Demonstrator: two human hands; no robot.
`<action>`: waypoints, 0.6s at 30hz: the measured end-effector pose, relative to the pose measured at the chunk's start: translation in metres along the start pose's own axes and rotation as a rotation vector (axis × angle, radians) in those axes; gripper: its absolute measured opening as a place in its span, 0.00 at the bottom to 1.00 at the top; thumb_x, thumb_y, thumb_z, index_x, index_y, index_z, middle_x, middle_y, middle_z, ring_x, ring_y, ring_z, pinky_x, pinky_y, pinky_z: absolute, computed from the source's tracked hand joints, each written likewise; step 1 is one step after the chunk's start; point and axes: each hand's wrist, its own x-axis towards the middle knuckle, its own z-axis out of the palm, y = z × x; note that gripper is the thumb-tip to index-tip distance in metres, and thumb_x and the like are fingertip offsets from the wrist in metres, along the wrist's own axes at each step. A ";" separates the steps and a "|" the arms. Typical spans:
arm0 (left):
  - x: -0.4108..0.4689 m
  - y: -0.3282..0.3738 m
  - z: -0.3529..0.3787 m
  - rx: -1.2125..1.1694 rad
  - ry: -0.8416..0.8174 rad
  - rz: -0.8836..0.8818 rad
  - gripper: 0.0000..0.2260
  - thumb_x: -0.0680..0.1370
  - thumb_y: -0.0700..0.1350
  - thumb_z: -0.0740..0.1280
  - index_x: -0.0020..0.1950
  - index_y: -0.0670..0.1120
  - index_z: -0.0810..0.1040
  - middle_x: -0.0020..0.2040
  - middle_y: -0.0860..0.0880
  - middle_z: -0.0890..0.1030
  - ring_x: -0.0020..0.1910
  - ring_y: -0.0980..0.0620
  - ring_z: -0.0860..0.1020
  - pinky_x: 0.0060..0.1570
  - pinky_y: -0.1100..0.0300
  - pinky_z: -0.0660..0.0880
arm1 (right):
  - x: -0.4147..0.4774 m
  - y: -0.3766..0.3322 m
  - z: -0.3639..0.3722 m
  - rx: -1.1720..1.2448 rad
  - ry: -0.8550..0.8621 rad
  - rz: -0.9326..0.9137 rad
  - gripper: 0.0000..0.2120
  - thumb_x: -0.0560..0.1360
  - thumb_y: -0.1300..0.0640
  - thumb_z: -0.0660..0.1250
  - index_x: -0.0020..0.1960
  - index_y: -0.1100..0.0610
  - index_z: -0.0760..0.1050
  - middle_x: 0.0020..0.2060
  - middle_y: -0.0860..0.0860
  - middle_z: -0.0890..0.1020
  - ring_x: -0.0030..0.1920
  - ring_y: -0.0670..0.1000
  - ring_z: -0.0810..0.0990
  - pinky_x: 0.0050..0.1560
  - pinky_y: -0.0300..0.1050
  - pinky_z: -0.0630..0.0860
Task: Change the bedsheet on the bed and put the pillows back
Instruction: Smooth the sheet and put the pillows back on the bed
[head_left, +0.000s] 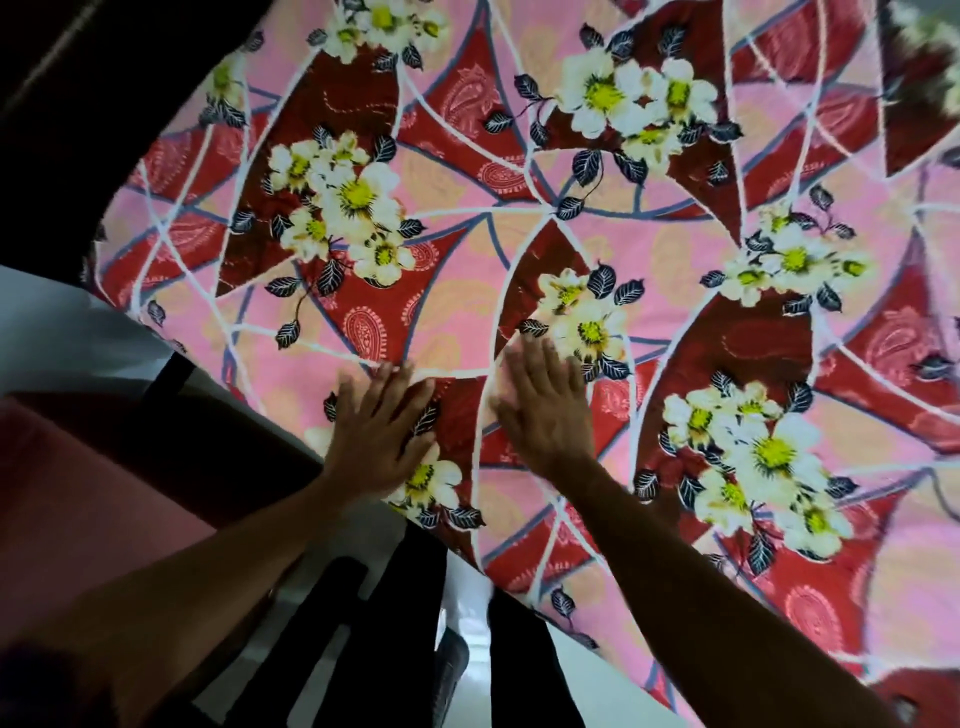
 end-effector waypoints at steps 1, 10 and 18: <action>-0.008 -0.001 0.001 0.006 -0.010 -0.020 0.29 0.82 0.62 0.52 0.80 0.50 0.62 0.81 0.45 0.57 0.80 0.42 0.53 0.72 0.31 0.51 | -0.012 -0.009 0.005 -0.004 -0.025 -0.036 0.31 0.84 0.40 0.46 0.83 0.53 0.48 0.82 0.53 0.46 0.81 0.54 0.41 0.79 0.60 0.43; 0.002 0.061 -0.011 0.020 0.033 -0.071 0.27 0.83 0.59 0.52 0.80 0.49 0.60 0.81 0.47 0.58 0.80 0.45 0.54 0.74 0.35 0.53 | -0.139 -0.046 0.048 0.125 -0.072 -0.422 0.27 0.83 0.42 0.54 0.78 0.52 0.65 0.79 0.52 0.62 0.79 0.54 0.59 0.79 0.54 0.53; 0.044 0.192 -0.001 0.001 -0.033 0.303 0.26 0.84 0.57 0.56 0.81 0.51 0.58 0.82 0.47 0.54 0.81 0.44 0.50 0.75 0.35 0.49 | -0.162 0.076 -0.019 0.338 0.425 -0.074 0.14 0.83 0.53 0.60 0.60 0.58 0.81 0.59 0.56 0.81 0.60 0.58 0.78 0.57 0.55 0.74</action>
